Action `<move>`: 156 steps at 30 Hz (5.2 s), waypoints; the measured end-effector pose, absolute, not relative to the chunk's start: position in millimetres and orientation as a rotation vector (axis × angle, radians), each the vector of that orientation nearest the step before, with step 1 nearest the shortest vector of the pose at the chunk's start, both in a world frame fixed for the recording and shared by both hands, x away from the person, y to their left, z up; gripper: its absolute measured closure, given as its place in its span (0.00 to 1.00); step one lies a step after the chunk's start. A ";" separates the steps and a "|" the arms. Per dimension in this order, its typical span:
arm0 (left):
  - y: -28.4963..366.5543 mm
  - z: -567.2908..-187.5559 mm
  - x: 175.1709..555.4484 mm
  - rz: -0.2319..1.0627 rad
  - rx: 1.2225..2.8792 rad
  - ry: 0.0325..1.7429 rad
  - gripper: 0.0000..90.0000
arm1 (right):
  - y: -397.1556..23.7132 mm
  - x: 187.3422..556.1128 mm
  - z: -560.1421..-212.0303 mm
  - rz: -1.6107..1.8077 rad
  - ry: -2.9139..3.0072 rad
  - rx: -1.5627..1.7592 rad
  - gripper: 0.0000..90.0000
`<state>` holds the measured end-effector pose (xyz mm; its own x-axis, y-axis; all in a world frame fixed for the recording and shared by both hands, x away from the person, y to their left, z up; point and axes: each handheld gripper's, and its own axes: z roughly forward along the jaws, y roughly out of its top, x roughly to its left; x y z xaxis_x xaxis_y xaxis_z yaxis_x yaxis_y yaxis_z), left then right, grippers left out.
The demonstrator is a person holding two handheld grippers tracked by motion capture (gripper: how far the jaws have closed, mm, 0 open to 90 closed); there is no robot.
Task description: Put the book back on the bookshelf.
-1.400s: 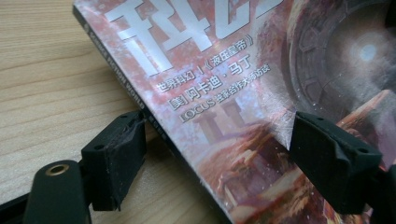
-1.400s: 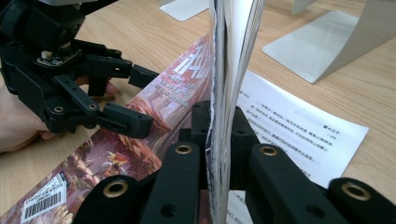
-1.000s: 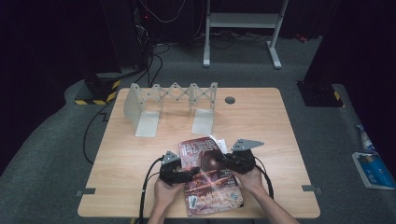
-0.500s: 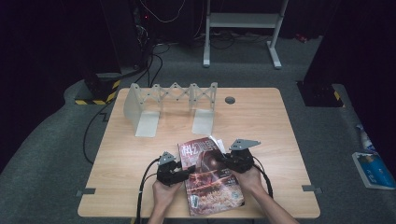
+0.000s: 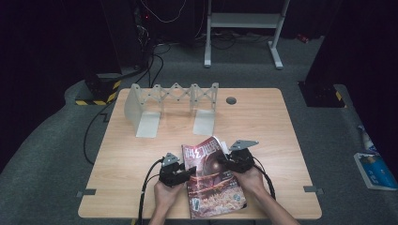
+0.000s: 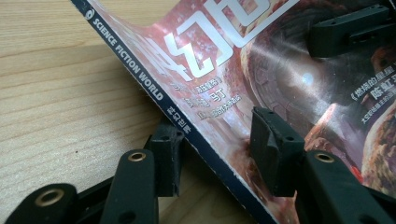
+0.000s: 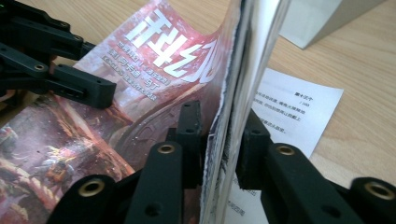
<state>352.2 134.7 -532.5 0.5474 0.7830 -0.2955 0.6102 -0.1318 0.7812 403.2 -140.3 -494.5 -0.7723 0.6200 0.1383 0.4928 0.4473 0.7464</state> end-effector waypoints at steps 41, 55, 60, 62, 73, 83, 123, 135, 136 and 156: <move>134.8 -532.6 352.7 0.225 1.830 1.144 0.62 | -173.0 397.0 -516.7 1.015 2.435 1.141 0.99; 136.8 -532.8 354.6 0.186 1.815 1.149 0.47 | -165.9 397.1 -518.1 1.050 2.460 1.108 1.00; 137.8 -532.6 355.1 0.163 1.812 1.147 0.44 | -164.1 397.6 -518.3 1.066 2.458 1.105 1.00; 138.3 -532.8 355.6 0.146 1.806 1.145 0.43 | -163.9 397.7 -518.3 1.074 2.456 1.094 1.00; 138.1 -532.9 355.9 0.143 1.804 1.135 0.34 | -150.7 394.5 -518.8 1.099 2.486 1.040 1.00; 138.5 -532.9 356.3 0.142 1.793 1.151 0.36 | -144.1 392.8 -518.5 1.129 2.494 1.026 1.00; 127.7 -500.3 357.1 0.229 1.871 1.216 0.86 | -143.3 384.2 -523.8 1.158 2.500 1.006 0.95; 120.8 -478.8 355.2 0.216 1.907 1.155 0.89 | -163.2 379.1 -523.3 1.196 2.474 1.016 0.85; 120.2 -477.3 355.3 0.216 1.908 1.147 0.89 | -166.3 378.7 -522.4 1.199 2.466 1.022 0.85; 114.5 -442.1 348.9 0.177 1.897 1.044 0.91 | -211.7 373.0 -522.5 1.094 2.332 1.047 0.64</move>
